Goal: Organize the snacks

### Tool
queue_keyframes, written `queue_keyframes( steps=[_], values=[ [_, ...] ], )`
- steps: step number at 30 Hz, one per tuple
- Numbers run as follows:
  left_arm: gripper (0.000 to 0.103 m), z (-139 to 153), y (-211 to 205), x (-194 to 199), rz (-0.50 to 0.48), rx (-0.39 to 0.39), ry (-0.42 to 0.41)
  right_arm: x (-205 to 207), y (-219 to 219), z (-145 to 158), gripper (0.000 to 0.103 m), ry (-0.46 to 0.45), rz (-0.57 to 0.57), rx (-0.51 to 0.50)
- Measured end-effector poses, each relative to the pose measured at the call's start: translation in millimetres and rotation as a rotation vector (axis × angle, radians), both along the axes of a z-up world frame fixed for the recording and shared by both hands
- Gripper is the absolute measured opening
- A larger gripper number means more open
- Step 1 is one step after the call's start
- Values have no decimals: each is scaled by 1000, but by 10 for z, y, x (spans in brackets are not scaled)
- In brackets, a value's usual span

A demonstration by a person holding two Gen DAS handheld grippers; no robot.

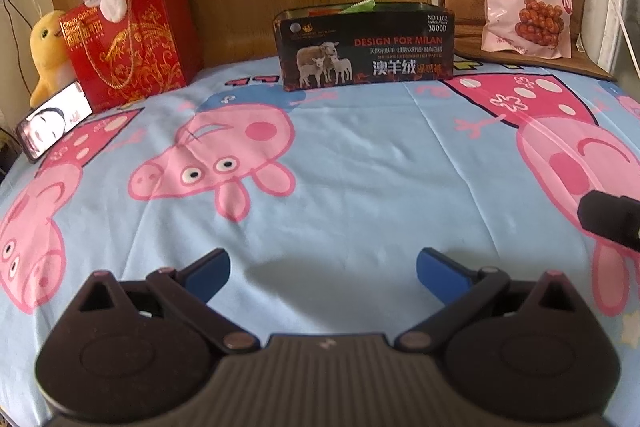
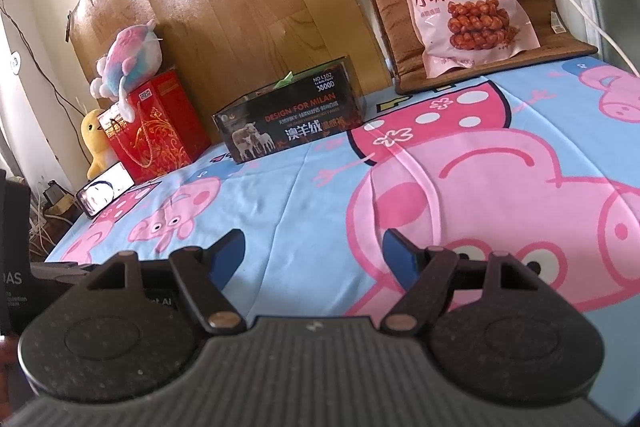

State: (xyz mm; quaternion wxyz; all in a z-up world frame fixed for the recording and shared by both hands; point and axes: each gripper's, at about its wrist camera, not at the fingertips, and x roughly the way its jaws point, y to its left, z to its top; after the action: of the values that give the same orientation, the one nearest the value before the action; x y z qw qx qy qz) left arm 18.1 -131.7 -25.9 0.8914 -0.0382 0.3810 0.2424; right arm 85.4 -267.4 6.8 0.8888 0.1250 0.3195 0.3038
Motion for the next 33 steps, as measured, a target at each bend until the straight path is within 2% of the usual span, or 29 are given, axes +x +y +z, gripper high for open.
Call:
queue_keyframes(
  steps=[5, 22, 29, 33],
  values=[
    [103, 50, -16, -11, 6, 28, -24, 4, -1, 7, 78, -3, -1, 2],
    [103, 107, 54, -33, 59, 27, -49, -1, -5, 21, 78, -7, 3, 3],
    [103, 119, 62, 43, 31, 4, -15, 1, -2, 40, 78, -8, 7, 4],
    [103, 237, 52, 185, 9, 23, -11, 50, 38, 141, 78, -29, 23, -12]
  ],
)
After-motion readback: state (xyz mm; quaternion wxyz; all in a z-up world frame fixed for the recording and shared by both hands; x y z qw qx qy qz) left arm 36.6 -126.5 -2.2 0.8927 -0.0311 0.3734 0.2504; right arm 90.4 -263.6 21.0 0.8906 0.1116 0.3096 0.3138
